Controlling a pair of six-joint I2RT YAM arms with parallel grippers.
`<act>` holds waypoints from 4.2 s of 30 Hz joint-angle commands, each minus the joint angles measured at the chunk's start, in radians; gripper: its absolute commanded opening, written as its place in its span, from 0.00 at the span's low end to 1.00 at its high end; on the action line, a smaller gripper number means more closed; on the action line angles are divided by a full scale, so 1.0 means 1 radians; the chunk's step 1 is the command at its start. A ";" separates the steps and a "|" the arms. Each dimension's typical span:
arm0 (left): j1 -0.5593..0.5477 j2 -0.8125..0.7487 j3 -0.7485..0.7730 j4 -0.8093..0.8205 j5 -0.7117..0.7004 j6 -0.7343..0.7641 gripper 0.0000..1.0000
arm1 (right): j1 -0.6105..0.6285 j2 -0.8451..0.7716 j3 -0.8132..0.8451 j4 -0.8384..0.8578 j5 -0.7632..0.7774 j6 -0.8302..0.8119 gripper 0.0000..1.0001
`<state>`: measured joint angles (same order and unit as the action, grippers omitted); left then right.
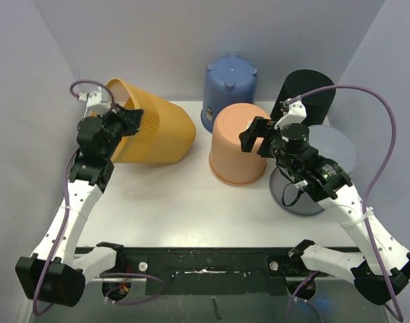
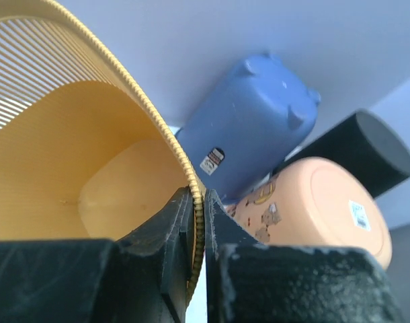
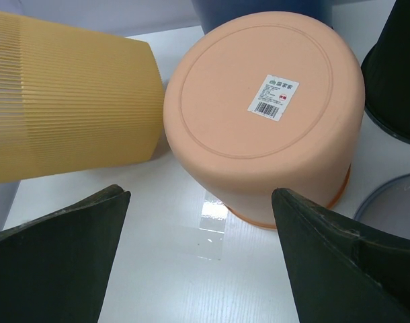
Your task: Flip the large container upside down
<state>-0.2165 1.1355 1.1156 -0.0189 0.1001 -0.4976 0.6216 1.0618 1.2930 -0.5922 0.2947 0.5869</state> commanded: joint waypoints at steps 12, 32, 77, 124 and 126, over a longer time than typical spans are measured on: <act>0.160 -0.339 -0.440 0.277 -0.211 -0.441 0.00 | -0.008 -0.016 -0.005 0.051 -0.007 -0.014 0.92; 0.166 -0.188 -0.464 0.109 -0.207 -0.540 0.62 | -0.010 0.011 0.015 0.058 -0.026 -0.029 0.93; 0.413 0.133 -0.496 0.836 0.241 -0.896 0.00 | -0.013 -0.024 0.023 0.010 -0.043 -0.058 0.93; 0.376 0.526 -0.495 1.814 0.228 -1.364 0.00 | -0.017 0.295 0.259 0.148 -0.210 -0.138 0.93; 0.380 0.515 -0.520 1.814 0.232 -1.364 0.00 | -0.027 0.329 0.283 0.163 -0.234 -0.148 0.94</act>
<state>0.1673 1.7012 0.5636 1.4872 0.3492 -1.8095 0.6125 1.3434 1.5124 -0.5102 0.1028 0.4587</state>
